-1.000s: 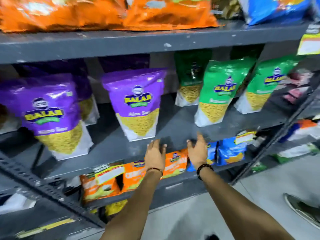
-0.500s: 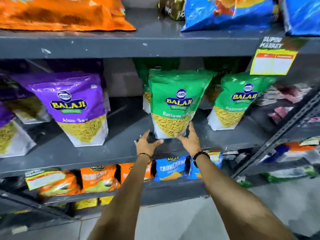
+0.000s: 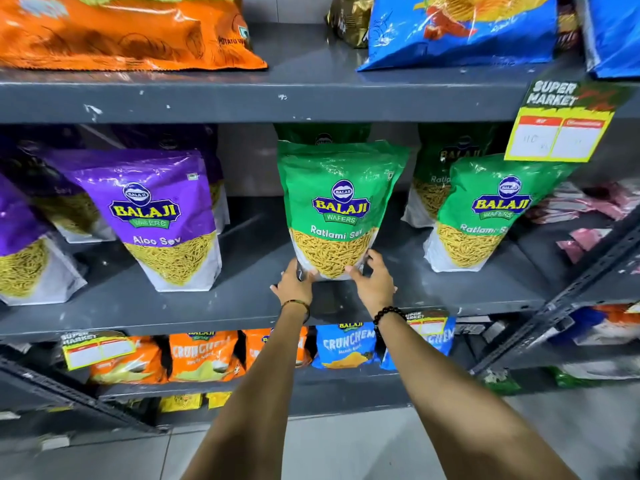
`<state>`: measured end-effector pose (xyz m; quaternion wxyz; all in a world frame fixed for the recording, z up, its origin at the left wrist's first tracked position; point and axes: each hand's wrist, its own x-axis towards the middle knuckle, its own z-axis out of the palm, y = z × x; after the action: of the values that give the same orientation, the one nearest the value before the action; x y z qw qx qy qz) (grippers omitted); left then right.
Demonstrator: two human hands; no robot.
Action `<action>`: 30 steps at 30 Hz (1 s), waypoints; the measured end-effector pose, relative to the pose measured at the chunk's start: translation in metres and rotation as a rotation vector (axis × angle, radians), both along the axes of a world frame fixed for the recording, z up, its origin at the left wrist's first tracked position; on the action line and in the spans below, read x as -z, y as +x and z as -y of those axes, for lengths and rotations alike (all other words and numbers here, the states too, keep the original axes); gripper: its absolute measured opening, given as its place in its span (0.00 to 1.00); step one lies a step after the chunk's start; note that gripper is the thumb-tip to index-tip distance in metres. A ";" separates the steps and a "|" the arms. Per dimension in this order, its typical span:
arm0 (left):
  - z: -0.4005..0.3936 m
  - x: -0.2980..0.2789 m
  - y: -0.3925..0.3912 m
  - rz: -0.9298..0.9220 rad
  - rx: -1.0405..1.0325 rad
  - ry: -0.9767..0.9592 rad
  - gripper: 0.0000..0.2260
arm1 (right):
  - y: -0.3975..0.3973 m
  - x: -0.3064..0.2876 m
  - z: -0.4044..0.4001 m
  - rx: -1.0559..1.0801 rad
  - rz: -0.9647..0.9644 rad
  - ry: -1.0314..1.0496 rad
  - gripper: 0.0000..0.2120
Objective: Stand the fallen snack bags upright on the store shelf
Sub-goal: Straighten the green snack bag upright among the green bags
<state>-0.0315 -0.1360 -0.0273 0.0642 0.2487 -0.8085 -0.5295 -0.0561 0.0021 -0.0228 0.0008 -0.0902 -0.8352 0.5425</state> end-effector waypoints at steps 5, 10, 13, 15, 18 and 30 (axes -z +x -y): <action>0.002 0.002 -0.002 0.005 -0.002 0.045 0.15 | 0.003 -0.003 0.003 0.027 0.000 0.018 0.27; 0.003 0.002 0.002 -0.006 -0.010 0.070 0.16 | 0.005 0.000 0.001 -0.001 0.017 0.042 0.28; 0.000 0.006 0.017 -0.032 -0.042 0.013 0.19 | 0.010 0.005 -0.009 -0.009 0.049 0.002 0.32; -0.007 0.013 0.033 -0.021 -0.069 -0.061 0.20 | 0.017 0.009 -0.021 0.011 0.050 0.019 0.33; -0.030 0.025 0.052 -0.028 0.024 -0.252 0.18 | 0.028 0.017 -0.052 0.079 0.027 0.119 0.30; -0.159 0.007 -0.021 0.035 0.406 -0.207 0.29 | -0.021 0.004 -0.208 0.281 0.025 0.102 0.37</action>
<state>-0.0522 0.0229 -0.0341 -0.0327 0.0819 -0.8929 -0.4415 -0.0769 0.2103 -0.0268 0.0708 -0.2126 -0.8408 0.4928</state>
